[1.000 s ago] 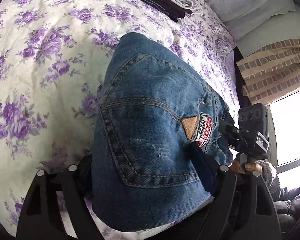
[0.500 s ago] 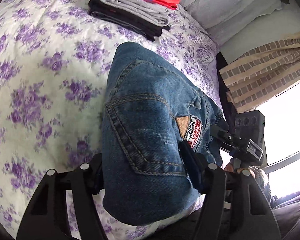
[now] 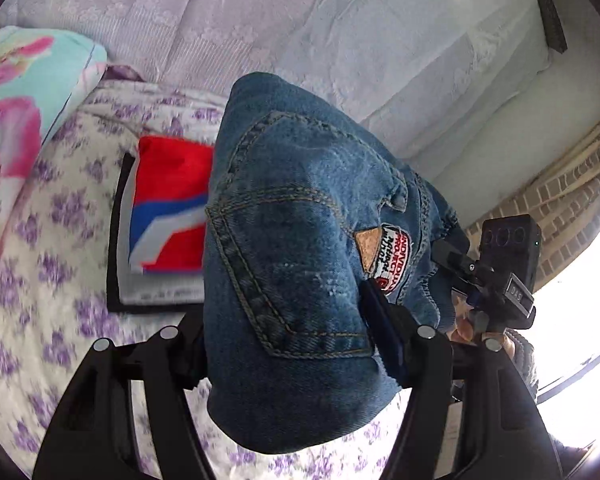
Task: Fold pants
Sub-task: 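Carry the folded jeans with both tools onto the stack of folded clothes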
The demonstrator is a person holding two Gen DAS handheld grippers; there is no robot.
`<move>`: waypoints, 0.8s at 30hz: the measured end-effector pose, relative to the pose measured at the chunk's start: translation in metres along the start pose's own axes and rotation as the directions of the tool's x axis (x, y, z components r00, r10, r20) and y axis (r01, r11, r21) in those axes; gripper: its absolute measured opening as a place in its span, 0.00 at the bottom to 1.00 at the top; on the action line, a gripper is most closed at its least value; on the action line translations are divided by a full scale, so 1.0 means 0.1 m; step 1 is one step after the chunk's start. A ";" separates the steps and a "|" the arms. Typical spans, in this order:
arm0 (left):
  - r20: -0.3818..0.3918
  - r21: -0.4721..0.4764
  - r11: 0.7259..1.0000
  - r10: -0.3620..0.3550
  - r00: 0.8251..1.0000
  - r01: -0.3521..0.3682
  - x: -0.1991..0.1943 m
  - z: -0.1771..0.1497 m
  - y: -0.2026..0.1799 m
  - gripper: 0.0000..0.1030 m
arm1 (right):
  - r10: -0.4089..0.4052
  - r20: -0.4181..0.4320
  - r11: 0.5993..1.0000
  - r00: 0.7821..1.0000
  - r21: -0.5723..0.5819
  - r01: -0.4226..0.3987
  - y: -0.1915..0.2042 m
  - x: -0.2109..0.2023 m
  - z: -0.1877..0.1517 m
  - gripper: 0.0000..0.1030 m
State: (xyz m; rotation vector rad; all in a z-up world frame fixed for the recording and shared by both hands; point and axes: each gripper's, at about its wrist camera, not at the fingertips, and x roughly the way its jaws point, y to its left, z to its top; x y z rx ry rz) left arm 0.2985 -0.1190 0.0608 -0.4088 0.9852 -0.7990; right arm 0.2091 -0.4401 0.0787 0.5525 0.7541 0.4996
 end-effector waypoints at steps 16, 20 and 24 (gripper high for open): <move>-0.073 -0.183 0.982 0.041 0.997 -0.053 1.37 0.48 1.25 0.84 | 0.002 -0.090 0.988 0.996 0.154 0.012 -1.45 1.49 0.72 0.66; -0.032 -0.167 0.982 0.084 0.996 -0.088 1.19 0.58 1.09 0.85 | 0.009 -0.065 0.992 0.998 0.124 -0.001 -1.37 1.41 0.76 0.69; 0.074 -0.120 0.986 0.126 0.989 -0.117 0.74 0.70 0.89 0.85 | -0.047 0.008 0.998 0.999 0.046 0.047 -1.14 1.10 0.89 0.74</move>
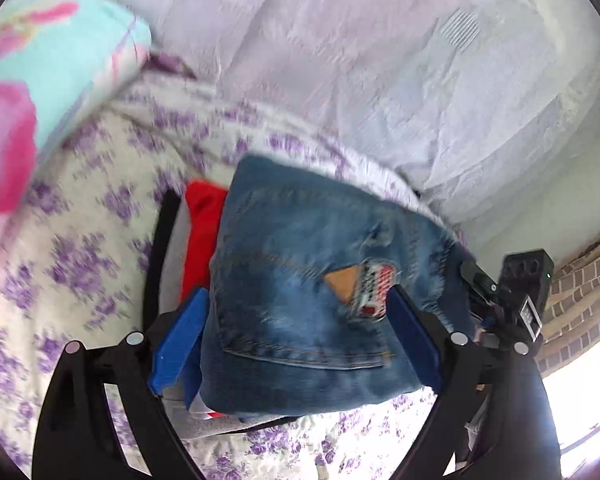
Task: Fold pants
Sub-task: 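Carry the folded jeans with both tools onto the stack of folded clothes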
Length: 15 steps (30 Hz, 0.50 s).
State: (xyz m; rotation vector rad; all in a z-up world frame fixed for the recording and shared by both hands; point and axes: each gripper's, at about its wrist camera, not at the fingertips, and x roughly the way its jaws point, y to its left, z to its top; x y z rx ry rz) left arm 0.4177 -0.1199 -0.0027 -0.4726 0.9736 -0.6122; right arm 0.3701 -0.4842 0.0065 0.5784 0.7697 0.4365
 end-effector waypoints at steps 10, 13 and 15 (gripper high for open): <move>-0.011 0.242 0.957 0.169 0.986 -0.161 0.36 -0.11 -0.57 0.87 | -0.205 0.108 0.858 0.973 -0.458 0.231 1.16 -0.12 -0.13 0.47; 0.047 0.425 0.855 0.307 0.951 -0.297 0.62 -0.35 -0.76 0.89 | -0.311 0.044 0.866 0.949 -0.398 0.303 0.79 0.21 -0.23 0.43; 0.083 0.436 0.838 0.325 0.942 -0.328 0.64 -0.39 -0.81 0.90 | -0.318 0.057 0.885 0.947 -0.342 0.317 0.61 0.27 -0.26 0.43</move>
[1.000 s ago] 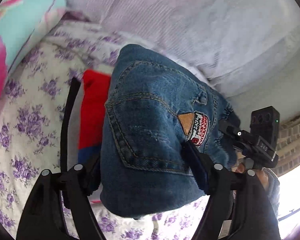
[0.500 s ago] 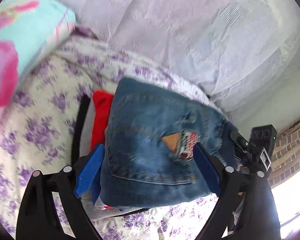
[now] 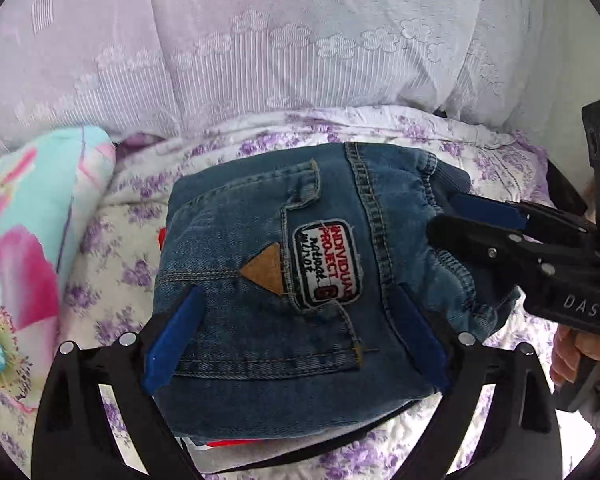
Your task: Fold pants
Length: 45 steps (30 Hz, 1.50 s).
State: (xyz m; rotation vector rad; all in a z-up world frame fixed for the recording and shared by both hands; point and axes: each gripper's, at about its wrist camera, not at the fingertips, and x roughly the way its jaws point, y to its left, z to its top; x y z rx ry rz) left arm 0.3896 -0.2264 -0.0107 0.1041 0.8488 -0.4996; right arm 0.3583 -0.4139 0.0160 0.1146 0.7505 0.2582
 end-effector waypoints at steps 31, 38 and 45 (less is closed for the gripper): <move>0.159 -0.129 0.928 0.367 0.917 -0.349 -2.68 -1.16 -0.77 0.95 | -0.279 0.249 0.955 0.927 0.175 0.241 1.17 -2.38 -1.31 0.96; 0.173 -0.144 0.917 0.395 0.902 -0.373 -3.16 -1.46 -1.03 0.95 | -0.208 0.238 0.967 0.949 0.193 0.164 1.34 -2.74 -1.62 0.96; 0.186 -0.168 0.897 0.437 0.880 -0.410 -3.48 -1.60 -1.17 0.95 | -0.219 0.273 0.974 0.937 0.123 0.191 1.64 -3.03 -1.69 0.96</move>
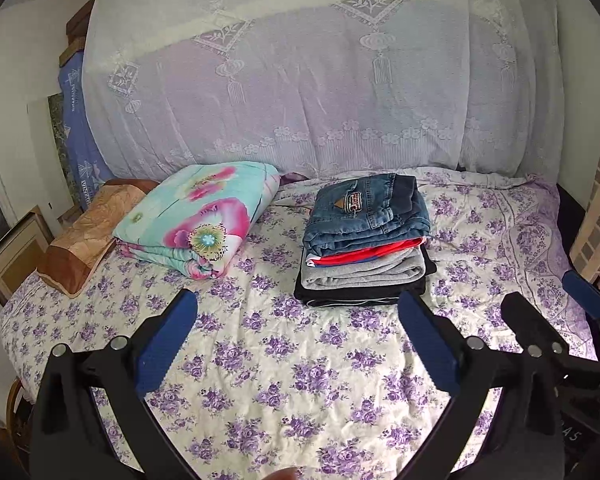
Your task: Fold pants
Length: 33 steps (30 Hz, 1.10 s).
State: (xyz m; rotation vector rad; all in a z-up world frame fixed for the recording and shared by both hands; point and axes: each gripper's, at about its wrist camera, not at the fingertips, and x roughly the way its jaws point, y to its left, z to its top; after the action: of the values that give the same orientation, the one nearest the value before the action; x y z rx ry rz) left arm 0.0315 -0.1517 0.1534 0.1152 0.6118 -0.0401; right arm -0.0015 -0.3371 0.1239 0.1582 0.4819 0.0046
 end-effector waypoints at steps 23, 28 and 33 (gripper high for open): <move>-0.036 0.007 0.999 -0.037 0.999 0.038 -0.09 -0.02 0.45 0.95 | -0.067 -0.064 0.997 0.996 0.038 0.070 0.48 -0.32 -0.02 0.96; -0.028 0.026 0.997 -0.078 0.997 0.079 -0.10 0.06 0.57 0.95 | -0.117 -0.066 0.992 0.991 0.042 0.120 0.68 -0.37 0.04 0.96; -0.018 0.031 0.995 -0.092 0.996 0.093 -0.10 0.13 0.58 0.95 | -0.143 -0.068 0.987 0.987 0.061 0.147 0.76 -0.44 0.06 0.96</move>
State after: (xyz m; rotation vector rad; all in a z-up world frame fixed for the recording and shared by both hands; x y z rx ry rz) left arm 0.0345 -0.0957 0.1749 0.1176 0.6329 -0.1383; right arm -0.0351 -0.2647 0.1605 0.1878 0.5561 -0.1492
